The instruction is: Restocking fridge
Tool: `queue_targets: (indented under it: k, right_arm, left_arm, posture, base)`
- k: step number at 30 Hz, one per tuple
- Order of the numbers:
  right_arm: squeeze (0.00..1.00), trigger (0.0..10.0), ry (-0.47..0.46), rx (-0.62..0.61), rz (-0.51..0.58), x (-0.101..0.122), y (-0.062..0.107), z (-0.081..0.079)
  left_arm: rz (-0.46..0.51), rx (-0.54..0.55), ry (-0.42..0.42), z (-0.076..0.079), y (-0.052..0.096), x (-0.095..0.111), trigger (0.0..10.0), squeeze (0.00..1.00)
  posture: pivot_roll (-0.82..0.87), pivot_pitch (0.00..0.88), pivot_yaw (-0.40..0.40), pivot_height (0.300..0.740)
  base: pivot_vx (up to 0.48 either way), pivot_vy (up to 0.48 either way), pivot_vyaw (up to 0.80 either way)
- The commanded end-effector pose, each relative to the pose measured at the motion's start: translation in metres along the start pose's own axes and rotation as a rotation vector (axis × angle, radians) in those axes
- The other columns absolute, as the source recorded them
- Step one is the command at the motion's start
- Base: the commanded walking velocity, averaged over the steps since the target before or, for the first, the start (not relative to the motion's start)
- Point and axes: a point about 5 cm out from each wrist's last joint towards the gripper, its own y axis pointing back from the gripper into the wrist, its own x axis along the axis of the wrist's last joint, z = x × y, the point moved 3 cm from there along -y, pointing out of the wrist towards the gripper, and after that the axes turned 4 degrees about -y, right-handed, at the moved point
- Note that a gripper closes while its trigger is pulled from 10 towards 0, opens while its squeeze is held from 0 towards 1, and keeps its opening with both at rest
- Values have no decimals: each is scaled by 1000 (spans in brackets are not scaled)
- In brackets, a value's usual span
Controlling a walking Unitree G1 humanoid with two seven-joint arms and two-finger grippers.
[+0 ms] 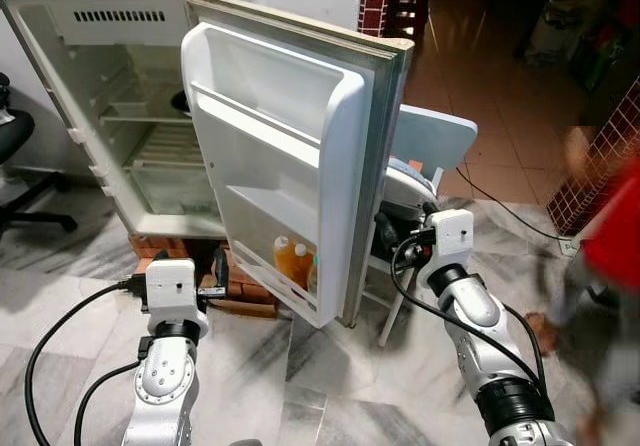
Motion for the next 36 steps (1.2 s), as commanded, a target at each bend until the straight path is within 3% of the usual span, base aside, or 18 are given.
queue_targets:
  k: [1, 6, 12, 19, 30, 33, 36]
  right_arm:
    - [0, 10000, 11, -2, 26, 8, -6, -1]
    - [0, 10000, 40, -75, 11, 10, -15, 2]
    - [0, 10000, 43, -189, -90, -4, -23, 10]
    - [0, 10000, -59, -294, -140, -5, -35, 19]
    - [0, 10000, -135, -309, -64, 28, -66, 8]
    - [0, 10000, -153, -279, -30, 38, -74, -1]
    - [0, 10000, -230, -180, 29, 52, -82, -17]
  left_arm:
    - [-17, 8, -14, -4, 0, -4, 10000, 0]
    - [-45, -4, -16, -1, 1, -8, 10000, 0]
    - [-30, -24, -52, 2, -2, -5, 10000, 0]
    - [-44, -56, -37, 5, -2, -8, 10000, 0]
    - [-27, -89, -46, 13, -4, -4, 10000, 0]
    - [-25, -110, -45, 17, -3, -4, 10000, 0]
    - [-24, -125, -42, 21, -1, -4, 10000, 0]
  posture:
    - [31, 3, 10, 740]
    - [28, 2, 14, 740]
    - [36, 0, 10, 740]
    - [41, 0, 8, 740]
    - [52, 0, 9, 740]
    - [52, 0, 9, 740]
    - [54, 0, 6, 740]
  base:
    - [0, 0, 756]
    - [0, 0, 664]
    - [0, 0, 0]
    - [0, 0, 0]
    - [0, 0, 0]
    - [0, 0, 0]
    - [0, 0, 0]
